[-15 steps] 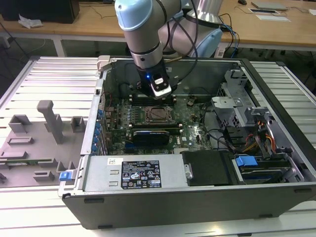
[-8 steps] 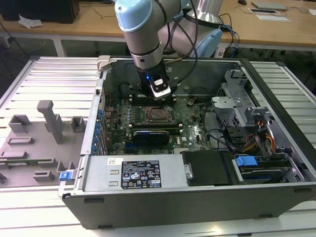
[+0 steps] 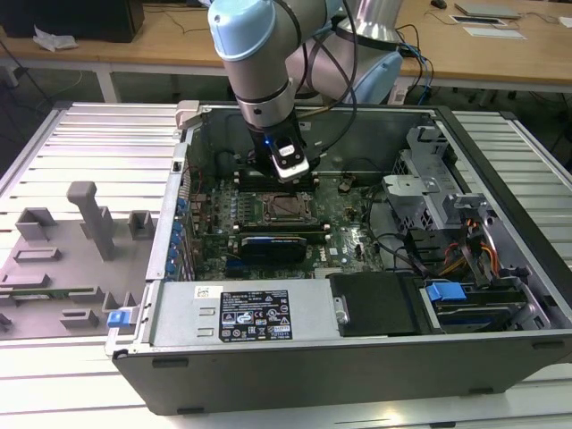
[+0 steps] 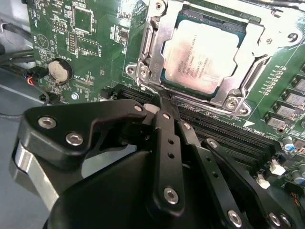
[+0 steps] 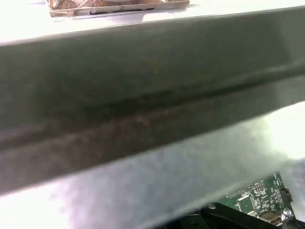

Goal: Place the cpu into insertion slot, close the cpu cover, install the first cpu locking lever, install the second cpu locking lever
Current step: 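Install the first cpu locking lever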

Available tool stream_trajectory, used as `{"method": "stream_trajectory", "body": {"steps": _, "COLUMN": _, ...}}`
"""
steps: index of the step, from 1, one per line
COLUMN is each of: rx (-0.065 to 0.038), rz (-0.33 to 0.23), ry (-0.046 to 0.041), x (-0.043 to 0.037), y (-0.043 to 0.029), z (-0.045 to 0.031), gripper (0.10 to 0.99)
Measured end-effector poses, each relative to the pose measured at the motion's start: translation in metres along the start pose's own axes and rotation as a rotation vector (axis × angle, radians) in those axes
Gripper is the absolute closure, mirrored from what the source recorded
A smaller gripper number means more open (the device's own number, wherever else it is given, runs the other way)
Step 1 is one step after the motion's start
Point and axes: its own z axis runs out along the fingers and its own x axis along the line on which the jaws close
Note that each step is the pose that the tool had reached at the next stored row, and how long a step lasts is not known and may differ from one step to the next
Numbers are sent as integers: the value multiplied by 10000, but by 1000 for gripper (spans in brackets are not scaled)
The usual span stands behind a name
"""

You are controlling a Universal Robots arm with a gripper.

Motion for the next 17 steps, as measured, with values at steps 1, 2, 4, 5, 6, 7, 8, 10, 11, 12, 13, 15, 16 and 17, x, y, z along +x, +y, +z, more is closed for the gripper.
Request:
{"method": "stream_trajectory", "body": {"steps": 1, "rx": -2, "rz": 0, "ry": -1, "x": -1, "y": 1, "z": -4, "gripper": 980}}
{"method": "stream_trajectory", "body": {"steps": 2, "rx": -12, "rz": 1, "ry": -5, "x": -4, "y": 5, "z": -13, "gripper": 980}}
{"method": "stream_trajectory", "body": {"steps": 4, "rx": -3, "rz": 0, "ry": -1, "x": -10, "y": 9, "z": -40, "gripper": 980}}
{"method": "stream_trajectory", "body": {"steps": 5, "rx": -3, "rz": 0, "ry": -2, "x": -15, "y": 13, "z": -62, "gripper": 980}}
{"method": "stream_trajectory", "body": {"steps": 6, "rx": 1, "rz": -1, "ry": -1, "x": -19, "y": 16, "z": -78, "gripper": 980}}
{"method": "stream_trajectory", "body": {"steps": 7, "rx": 8, "rz": -4, "ry": -3, "x": -23, "y": 19, "z": -92, "gripper": 980}}
{"method": "stream_trajectory", "body": {"steps": 8, "rx": 31, "rz": -10, "ry": -9, "x": -29, "y": 24, "z": -118, "gripper": 980}}
{"method": "stream_trajectory", "body": {"steps": 10, "rx": 69, "rz": -21, "ry": -18, "x": -36, "y": 30, "z": -147, "gripper": 980}}
{"method": "stream_trajectory", "body": {"steps": 11, "rx": 70, "rz": -22, "ry": -20, "x": -36, "y": 30, "z": -147, "gripper": 980}}
{"method": "stream_trajectory", "body": {"steps": 12, "rx": 71, "rz": -22, "ry": -20, "x": -36, "y": 30, "z": -147, "gripper": 980}}
{"method": "stream_trajectory", "body": {"steps": 13, "rx": 74, "rz": -21, "ry": -15, "x": -36, "y": 30, "z": -148, "gripper": 980}}
{"method": "stream_trajectory", "body": {"steps": 15, "rx": 136, "rz": 1, "ry": 171, "x": -36, "y": 31, "z": -147, "gripper": 980}}
{"method": "stream_trajectory", "body": {"steps": 16, "rx": 141, "rz": 4, "ry": 182, "x": -36, "y": 31, "z": -148, "gripper": 980}}
{"method": "stream_trajectory", "body": {"steps": 17, "rx": 143, "rz": 5, "ry": 190, "x": -36, "y": 31, "z": -148, "gripper": 980}}
